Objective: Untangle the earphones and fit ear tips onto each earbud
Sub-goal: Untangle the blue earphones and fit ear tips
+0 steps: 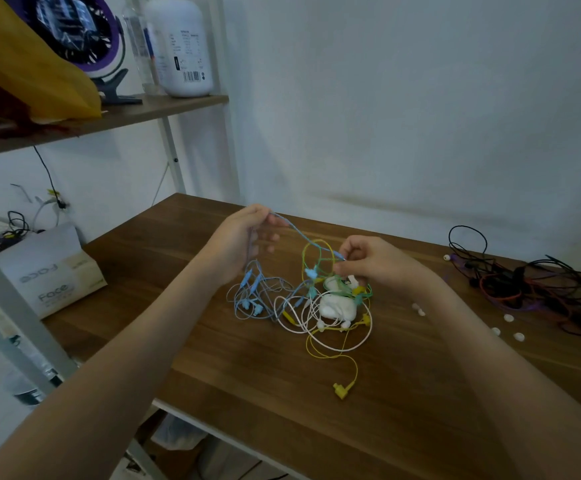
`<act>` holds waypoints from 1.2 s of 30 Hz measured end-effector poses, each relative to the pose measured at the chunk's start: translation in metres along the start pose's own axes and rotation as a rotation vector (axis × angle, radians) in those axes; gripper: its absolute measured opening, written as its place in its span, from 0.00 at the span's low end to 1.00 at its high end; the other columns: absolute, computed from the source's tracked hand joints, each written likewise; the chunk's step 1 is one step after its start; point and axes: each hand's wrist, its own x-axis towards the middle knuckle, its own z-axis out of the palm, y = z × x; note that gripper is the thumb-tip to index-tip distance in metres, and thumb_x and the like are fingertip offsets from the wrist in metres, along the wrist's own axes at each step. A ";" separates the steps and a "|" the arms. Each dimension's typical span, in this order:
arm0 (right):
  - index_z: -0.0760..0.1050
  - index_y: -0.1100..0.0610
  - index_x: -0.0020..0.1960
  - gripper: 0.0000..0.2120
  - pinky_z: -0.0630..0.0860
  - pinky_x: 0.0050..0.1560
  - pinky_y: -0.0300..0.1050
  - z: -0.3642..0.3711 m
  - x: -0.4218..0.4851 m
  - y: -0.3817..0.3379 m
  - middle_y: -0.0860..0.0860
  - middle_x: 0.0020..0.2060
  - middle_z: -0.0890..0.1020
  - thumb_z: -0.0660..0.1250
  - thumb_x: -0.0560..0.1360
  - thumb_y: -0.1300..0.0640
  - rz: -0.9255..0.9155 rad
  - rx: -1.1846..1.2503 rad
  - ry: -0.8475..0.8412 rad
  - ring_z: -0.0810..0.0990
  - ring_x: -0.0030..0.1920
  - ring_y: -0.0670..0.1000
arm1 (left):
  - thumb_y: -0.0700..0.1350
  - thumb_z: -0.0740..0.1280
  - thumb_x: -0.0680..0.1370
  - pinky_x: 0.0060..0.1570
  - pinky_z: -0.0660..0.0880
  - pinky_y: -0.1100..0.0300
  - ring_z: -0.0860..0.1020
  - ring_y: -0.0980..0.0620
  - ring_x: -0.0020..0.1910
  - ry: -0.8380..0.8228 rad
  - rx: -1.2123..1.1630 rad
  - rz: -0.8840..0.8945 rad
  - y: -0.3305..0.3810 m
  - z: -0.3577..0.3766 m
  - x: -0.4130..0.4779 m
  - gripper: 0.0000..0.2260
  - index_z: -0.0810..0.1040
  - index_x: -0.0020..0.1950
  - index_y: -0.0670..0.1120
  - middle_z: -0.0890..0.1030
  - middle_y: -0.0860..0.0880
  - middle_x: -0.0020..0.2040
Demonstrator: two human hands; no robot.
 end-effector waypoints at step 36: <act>0.79 0.53 0.54 0.07 0.72 0.54 0.41 0.112 0.033 -0.072 0.48 0.59 0.77 0.66 0.77 0.54 -0.219 0.095 -0.308 0.76 0.51 0.42 | 0.45 0.58 0.79 0.21 0.50 0.62 0.57 0.57 0.19 -0.213 0.014 0.176 0.055 -0.033 -0.022 0.12 0.70 0.36 0.44 0.61 0.53 0.21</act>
